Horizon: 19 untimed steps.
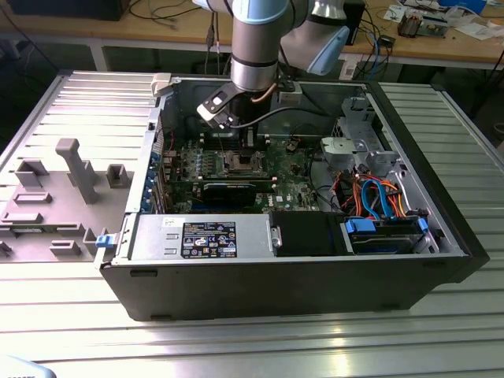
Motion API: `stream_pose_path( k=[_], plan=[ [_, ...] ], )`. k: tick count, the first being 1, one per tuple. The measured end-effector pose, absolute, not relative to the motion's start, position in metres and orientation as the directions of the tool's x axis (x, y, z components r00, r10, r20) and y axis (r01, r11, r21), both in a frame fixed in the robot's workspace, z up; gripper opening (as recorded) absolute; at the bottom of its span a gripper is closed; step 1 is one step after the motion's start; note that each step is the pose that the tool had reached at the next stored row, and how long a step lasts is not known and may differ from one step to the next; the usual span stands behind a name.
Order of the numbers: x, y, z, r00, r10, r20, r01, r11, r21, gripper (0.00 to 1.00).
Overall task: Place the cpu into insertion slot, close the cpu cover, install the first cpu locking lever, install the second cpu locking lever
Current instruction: 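Close the cpu cover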
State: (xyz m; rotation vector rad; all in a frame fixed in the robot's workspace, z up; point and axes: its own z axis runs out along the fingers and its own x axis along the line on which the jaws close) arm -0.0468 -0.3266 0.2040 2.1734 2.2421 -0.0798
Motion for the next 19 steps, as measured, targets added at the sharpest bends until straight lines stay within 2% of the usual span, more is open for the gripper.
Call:
stream_pose_path(
  k=[19],
  plan=[
    [-0.071,-0.326,0.206,-0.032,0.998,-0.05,0.999,0.031,-0.022,0.11]
  ],
)
